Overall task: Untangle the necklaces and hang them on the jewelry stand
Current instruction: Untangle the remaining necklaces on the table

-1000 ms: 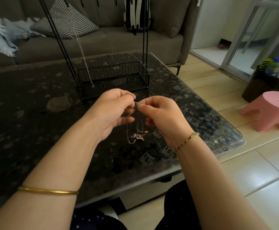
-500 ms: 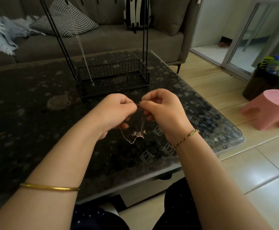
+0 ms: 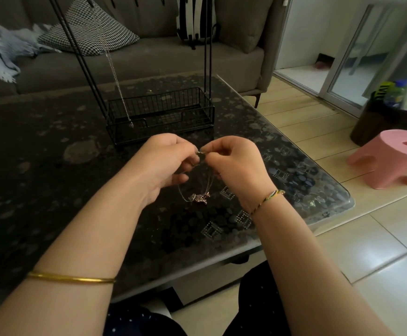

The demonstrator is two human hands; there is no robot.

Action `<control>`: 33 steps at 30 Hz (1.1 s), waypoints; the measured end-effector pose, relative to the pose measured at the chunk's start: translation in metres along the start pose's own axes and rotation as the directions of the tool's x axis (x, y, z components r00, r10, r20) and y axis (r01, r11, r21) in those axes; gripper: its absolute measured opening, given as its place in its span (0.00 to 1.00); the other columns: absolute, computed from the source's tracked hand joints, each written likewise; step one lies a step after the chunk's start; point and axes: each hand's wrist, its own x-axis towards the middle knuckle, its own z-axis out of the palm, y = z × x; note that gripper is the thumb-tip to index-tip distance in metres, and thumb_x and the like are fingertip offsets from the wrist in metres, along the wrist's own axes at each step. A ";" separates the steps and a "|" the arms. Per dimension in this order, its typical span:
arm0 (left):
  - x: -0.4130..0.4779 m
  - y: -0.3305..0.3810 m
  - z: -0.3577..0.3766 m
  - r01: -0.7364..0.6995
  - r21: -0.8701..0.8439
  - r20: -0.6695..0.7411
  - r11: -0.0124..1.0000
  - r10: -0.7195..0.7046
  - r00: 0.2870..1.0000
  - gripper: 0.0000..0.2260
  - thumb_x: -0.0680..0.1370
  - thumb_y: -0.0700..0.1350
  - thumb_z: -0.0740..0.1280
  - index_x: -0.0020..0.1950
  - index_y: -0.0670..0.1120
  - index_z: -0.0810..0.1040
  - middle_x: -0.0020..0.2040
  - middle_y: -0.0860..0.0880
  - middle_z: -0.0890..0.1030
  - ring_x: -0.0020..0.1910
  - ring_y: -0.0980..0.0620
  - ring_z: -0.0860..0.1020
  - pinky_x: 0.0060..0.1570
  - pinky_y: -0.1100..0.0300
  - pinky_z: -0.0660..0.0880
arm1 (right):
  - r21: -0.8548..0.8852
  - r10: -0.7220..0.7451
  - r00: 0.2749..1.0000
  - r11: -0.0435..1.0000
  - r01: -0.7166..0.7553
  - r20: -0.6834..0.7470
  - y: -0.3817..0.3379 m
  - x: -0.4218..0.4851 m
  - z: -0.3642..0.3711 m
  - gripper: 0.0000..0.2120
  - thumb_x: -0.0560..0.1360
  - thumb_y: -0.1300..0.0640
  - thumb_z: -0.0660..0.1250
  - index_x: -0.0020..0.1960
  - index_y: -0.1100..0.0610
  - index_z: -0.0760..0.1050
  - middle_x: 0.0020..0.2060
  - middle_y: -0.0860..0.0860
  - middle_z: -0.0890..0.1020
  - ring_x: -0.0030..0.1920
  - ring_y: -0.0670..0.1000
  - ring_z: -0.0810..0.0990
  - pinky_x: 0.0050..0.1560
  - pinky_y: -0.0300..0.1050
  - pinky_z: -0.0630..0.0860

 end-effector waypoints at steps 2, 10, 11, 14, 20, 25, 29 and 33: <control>-0.001 0.001 -0.002 0.027 -0.042 0.024 0.999 -0.026 0.999 0.07 0.75 0.35 0.63 0.42 0.46 0.78 0.36 0.49 0.77 0.35 0.55 0.74 0.29 0.64 0.71 | 0.000 -0.011 0.999 1.000 0.011 -0.032 0.000 0.000 -0.002 0.06 0.73 0.65 0.65 0.45 0.56 0.78 0.33 0.47 0.77 0.28 0.41 0.72 0.29 0.32 0.70; -0.001 -0.001 -0.007 0.024 0.056 -0.012 0.998 -0.023 1.000 0.09 0.76 0.37 0.63 0.44 0.47 0.81 0.38 0.50 0.74 0.37 0.55 0.71 0.27 0.65 0.68 | 0.222 0.055 0.997 0.974 -0.041 -0.059 -0.001 0.001 -0.010 0.08 0.75 0.66 0.63 0.43 0.55 0.76 0.36 0.51 0.78 0.36 0.48 0.78 0.39 0.42 0.75; -0.001 -0.001 -0.006 0.025 0.059 -0.005 0.998 -0.025 1.000 0.08 0.77 0.37 0.63 0.45 0.47 0.81 0.38 0.50 0.74 0.35 0.56 0.71 0.25 0.66 0.67 | 0.242 0.061 0.997 0.969 -0.047 -0.049 -0.001 0.001 -0.010 0.08 0.76 0.66 0.63 0.43 0.56 0.75 0.36 0.51 0.78 0.36 0.48 0.79 0.42 0.45 0.76; 0.000 -0.001 -0.006 0.029 0.038 0.053 0.999 -0.031 0.998 0.04 0.77 0.42 0.67 0.46 0.46 0.82 0.36 0.50 0.73 0.30 0.57 0.67 0.20 0.69 0.60 | 0.304 0.059 0.998 0.951 -0.049 -0.025 -0.001 0.001 -0.009 0.08 0.76 0.67 0.63 0.43 0.56 0.75 0.34 0.50 0.77 0.31 0.45 0.78 0.42 0.45 0.78; 0.000 -0.005 -0.003 -0.024 0.181 0.086 0.983 0.008 0.996 0.04 0.74 0.50 0.72 0.44 0.51 0.82 0.35 0.54 0.73 0.31 0.56 0.66 0.28 0.63 0.60 | 0.338 0.034 0.999 0.940 -0.037 0.014 -0.004 0.002 -0.008 0.07 0.76 0.68 0.64 0.43 0.57 0.75 0.33 0.51 0.77 0.29 0.44 0.75 0.34 0.38 0.78; 0.002 -0.005 -0.006 0.019 0.010 0.011 1.000 -0.019 1.000 0.04 0.77 0.45 0.69 0.42 0.47 0.81 0.41 0.49 0.76 0.31 0.57 0.68 0.19 0.69 0.59 | 0.242 0.018 1.000 0.970 -0.015 -0.010 -0.006 0.001 -0.006 0.08 0.75 0.68 0.63 0.43 0.56 0.76 0.32 0.49 0.75 0.24 0.41 0.71 0.26 0.33 0.70; 0.005 -0.007 -0.005 0.011 0.009 -0.091 1.000 -0.010 0.996 0.04 0.76 0.41 0.69 0.42 0.47 0.80 0.43 0.48 0.78 0.38 0.55 0.74 0.21 0.69 0.63 | 0.281 0.039 0.999 0.959 -0.044 0.023 -0.005 0.000 -0.005 0.09 0.74 0.69 0.63 0.44 0.57 0.76 0.30 0.48 0.73 0.24 0.43 0.69 0.26 0.38 0.70; 0.004 -0.006 -0.004 -0.010 -0.019 -0.153 1.000 0.007 0.988 0.04 0.77 0.41 0.68 0.42 0.48 0.79 0.42 0.48 0.78 0.39 0.55 0.75 0.21 0.69 0.64 | 0.271 0.070 0.994 0.958 -0.090 0.081 -0.004 0.000 -0.006 0.09 0.74 0.69 0.63 0.45 0.57 0.77 0.29 0.48 0.72 0.23 0.42 0.68 0.26 0.38 0.67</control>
